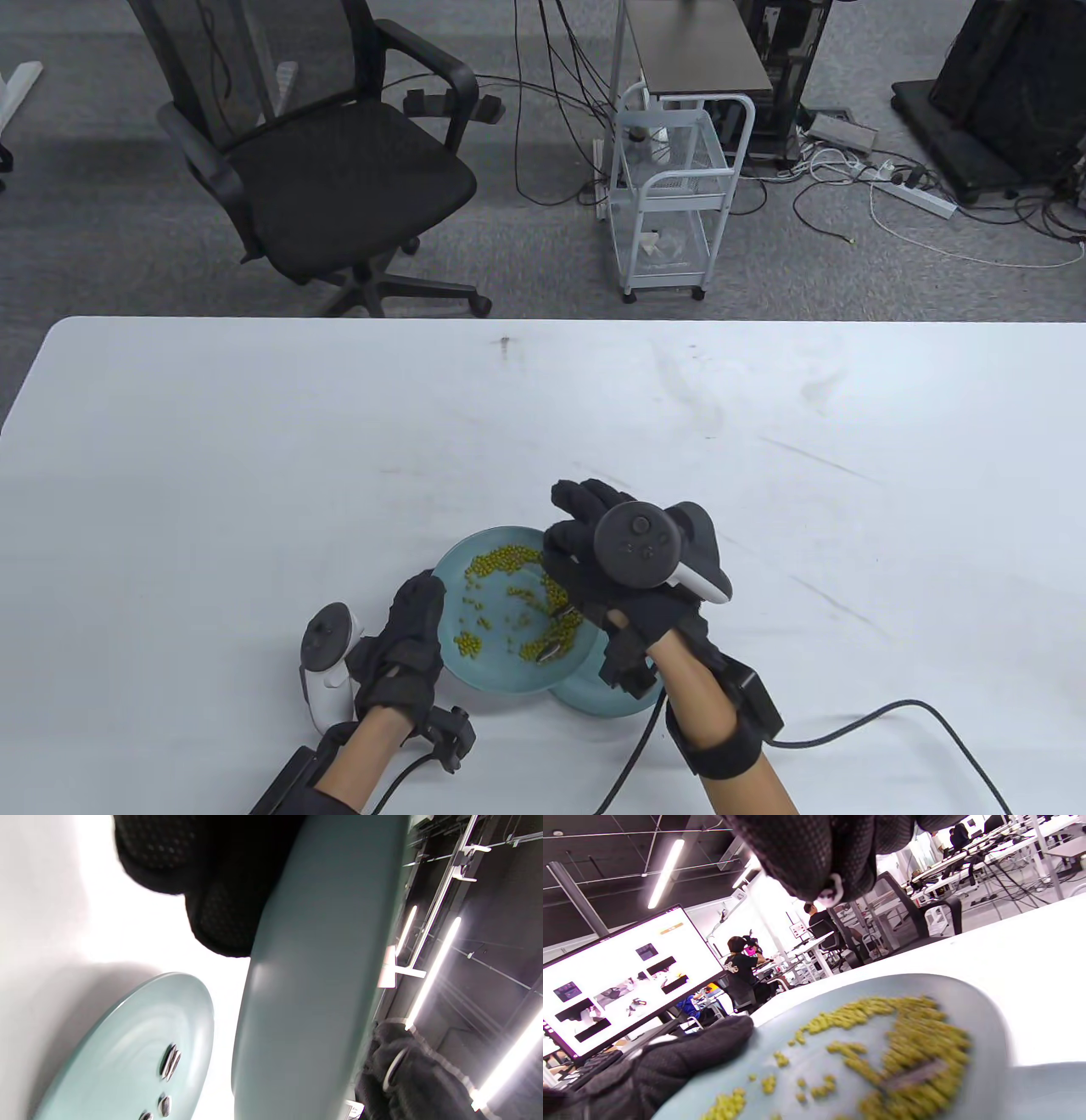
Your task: Pick sunflower seeds with hand pinch into plate
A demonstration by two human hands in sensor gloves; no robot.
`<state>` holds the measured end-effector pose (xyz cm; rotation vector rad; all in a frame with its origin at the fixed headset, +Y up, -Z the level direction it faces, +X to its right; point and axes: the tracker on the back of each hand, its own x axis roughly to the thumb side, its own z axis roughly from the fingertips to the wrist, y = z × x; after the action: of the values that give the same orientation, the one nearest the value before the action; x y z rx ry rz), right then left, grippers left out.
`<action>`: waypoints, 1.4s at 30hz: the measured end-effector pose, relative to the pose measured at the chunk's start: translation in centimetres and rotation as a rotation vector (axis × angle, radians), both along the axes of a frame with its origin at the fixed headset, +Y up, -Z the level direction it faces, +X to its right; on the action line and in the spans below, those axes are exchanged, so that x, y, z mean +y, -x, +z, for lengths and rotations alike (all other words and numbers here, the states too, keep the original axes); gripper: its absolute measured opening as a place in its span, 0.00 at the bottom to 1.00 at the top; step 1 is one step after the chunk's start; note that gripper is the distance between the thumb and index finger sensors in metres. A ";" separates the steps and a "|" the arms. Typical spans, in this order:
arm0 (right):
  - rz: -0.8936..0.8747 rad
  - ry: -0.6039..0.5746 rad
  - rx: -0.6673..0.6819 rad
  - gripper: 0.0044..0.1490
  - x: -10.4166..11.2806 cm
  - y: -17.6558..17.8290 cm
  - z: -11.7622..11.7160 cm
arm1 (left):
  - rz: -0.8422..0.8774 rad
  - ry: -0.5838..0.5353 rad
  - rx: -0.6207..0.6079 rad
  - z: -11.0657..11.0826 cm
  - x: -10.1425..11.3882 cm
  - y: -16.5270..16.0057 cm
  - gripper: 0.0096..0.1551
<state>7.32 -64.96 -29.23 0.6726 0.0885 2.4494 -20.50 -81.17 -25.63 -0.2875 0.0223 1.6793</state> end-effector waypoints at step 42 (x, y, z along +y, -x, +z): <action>-0.097 0.099 -0.121 0.23 -9.7 -5.4 2.1 | 0.041 0.014 0.034 -0.4 -0.5 0.9 0.30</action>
<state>12.76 -74.70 -27.12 0.4730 0.1253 2.3692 -21.36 -81.71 -26.02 -0.2715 0.0533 1.7255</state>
